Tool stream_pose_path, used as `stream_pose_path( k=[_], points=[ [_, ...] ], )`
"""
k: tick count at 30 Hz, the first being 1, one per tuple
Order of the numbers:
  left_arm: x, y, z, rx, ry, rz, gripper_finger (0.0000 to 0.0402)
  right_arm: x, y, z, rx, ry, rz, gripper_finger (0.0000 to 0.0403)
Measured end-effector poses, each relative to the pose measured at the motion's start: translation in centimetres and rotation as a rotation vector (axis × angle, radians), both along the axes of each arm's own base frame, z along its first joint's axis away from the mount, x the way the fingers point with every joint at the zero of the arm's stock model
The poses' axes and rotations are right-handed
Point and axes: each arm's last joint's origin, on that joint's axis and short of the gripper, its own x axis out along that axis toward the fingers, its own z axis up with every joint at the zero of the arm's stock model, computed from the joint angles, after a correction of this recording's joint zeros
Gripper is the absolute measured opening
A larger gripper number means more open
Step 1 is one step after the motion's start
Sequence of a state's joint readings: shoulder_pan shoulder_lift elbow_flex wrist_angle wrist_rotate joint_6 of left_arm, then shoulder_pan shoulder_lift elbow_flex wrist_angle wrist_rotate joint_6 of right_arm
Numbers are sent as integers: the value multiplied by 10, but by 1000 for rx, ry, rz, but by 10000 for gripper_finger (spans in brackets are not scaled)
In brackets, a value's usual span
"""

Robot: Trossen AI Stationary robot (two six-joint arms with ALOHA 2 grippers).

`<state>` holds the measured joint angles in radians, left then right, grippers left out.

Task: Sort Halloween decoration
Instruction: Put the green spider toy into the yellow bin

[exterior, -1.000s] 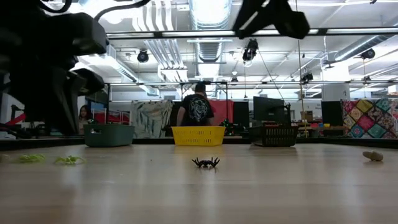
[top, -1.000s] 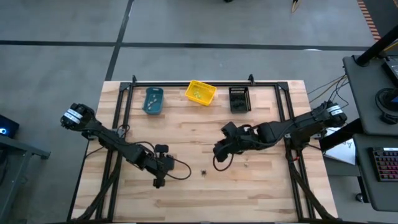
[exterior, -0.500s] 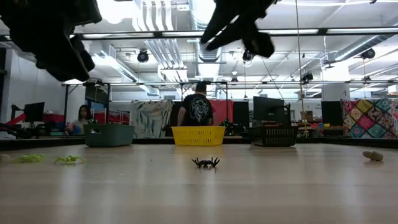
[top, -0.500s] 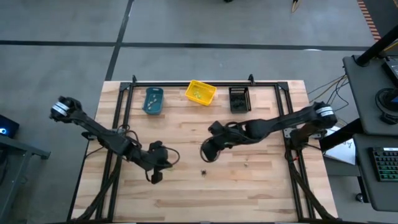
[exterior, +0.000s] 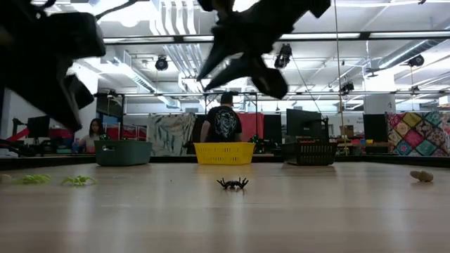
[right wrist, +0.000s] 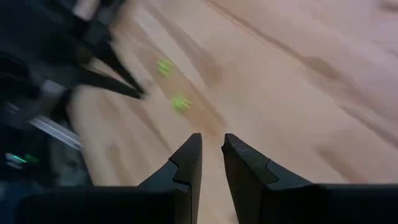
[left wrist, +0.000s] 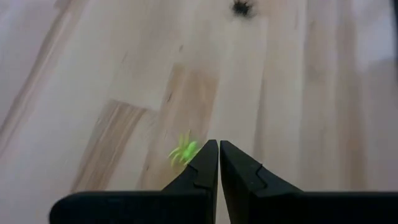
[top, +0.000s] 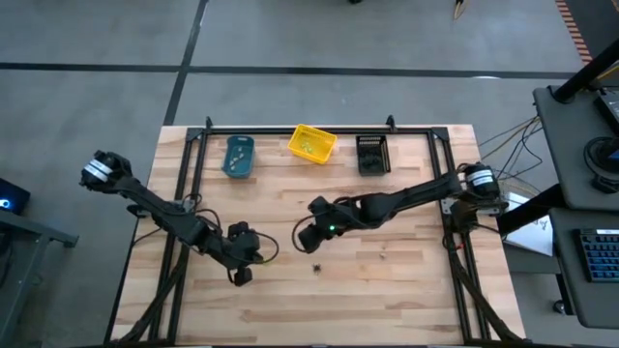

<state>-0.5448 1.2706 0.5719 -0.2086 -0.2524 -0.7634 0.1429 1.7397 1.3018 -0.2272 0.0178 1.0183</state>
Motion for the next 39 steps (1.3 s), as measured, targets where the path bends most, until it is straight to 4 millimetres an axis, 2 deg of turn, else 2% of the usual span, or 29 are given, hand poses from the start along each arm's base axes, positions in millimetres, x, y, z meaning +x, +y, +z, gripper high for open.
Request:
stream_pose_path(
  k=[5,9,21,29,39],
  points=[
    [-9,3,-18,43,1,-57,0,19,12,-13,133,-113,-71,59],
    [-17,6,-30,62,-8,-102,0,34,21,-25,204,-131,-104,59],
    [-18,8,-41,74,-85,-149,0,71,41,-50,265,-106,-126,59],
    [-14,6,-41,65,-110,-110,0,77,45,-65,241,-44,-108,59],
    [-15,5,-42,68,-101,-130,0,81,47,-65,225,-58,-155,59]
  ],
)
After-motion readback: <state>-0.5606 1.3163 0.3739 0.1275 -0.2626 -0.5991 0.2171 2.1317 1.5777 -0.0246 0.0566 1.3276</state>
